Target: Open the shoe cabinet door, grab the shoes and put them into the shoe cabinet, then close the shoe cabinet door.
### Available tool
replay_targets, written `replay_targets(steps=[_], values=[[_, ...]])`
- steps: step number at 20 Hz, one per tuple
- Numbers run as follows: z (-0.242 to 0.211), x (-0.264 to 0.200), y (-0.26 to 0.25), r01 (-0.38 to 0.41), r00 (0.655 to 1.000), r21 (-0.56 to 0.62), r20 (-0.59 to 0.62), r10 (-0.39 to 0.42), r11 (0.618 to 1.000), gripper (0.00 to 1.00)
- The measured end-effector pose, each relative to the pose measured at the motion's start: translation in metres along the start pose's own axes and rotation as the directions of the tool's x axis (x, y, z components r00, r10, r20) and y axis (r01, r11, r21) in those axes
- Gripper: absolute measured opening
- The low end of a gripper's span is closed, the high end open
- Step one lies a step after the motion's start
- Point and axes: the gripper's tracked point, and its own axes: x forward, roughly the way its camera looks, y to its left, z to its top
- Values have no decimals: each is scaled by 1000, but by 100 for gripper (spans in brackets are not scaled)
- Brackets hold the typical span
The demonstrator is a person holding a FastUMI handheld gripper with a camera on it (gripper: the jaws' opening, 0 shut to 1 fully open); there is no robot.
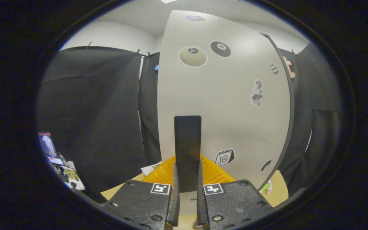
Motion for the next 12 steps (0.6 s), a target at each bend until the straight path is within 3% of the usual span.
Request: replay_targets(steps=[12], values=[[-5,-54,-29,-19,999,-2,37,19,1000,24]])
